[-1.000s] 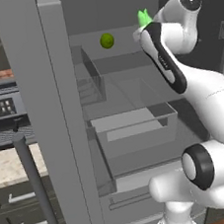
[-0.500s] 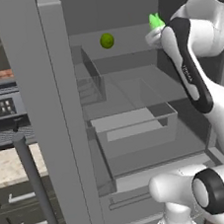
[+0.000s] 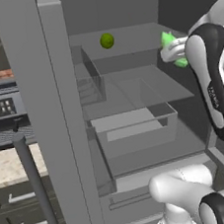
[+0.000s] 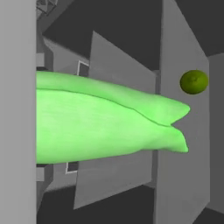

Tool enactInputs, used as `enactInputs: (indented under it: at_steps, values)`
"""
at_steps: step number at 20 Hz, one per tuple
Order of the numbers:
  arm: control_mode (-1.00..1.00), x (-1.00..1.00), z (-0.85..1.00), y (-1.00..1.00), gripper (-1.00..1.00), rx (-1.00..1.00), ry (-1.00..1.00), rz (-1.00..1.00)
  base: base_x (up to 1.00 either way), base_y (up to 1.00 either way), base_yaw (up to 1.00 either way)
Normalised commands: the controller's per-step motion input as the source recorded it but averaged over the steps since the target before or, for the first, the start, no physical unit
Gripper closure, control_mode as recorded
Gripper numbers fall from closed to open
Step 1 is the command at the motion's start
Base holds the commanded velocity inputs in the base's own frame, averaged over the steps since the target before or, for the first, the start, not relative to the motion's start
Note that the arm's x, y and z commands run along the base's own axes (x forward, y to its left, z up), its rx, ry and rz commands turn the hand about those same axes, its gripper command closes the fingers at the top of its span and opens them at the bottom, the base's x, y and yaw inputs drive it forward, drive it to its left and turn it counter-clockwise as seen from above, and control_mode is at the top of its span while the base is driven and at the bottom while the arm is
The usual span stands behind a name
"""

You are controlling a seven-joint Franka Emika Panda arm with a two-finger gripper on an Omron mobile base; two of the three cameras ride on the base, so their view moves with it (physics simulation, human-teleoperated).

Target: Gather the lime and corn from the fridge and place them on a tray on the dining counter. Then gather the steaks from the fridge and place them on the other tray.

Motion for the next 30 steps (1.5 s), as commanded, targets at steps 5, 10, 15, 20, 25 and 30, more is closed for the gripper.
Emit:
enactInputs:
  at_steps: [5,10,15,20,25,30]
  values:
    - [-1.00,-0.82,-0.40,0.14,1.00,0.00,0.16,0.00,0.00,0.00,0.00]
    - [-1.00,-0.66,-0.48,0.13,1.00,-0.01,0.15,0.00,0.00,0.00,0.00]
    - [-1.00,-0.01,-0.02,0.03,1.00,0.00,0.02,0.00,0.00,0.00,0.00]
    - [-1.00,-0.34,-0.16,0.22,1.00,-0.05,0.00,0.00,0.00,0.00,0.00]
    - [1.00,0.00,0.00,0.00,1.00,0.00,0.00,0.00,-0.94,0.05,0.00]
    - [1.00,0.00,0.00,0.00,1.00,0.00,0.00,0.00,-0.98,0.00,-0.11]
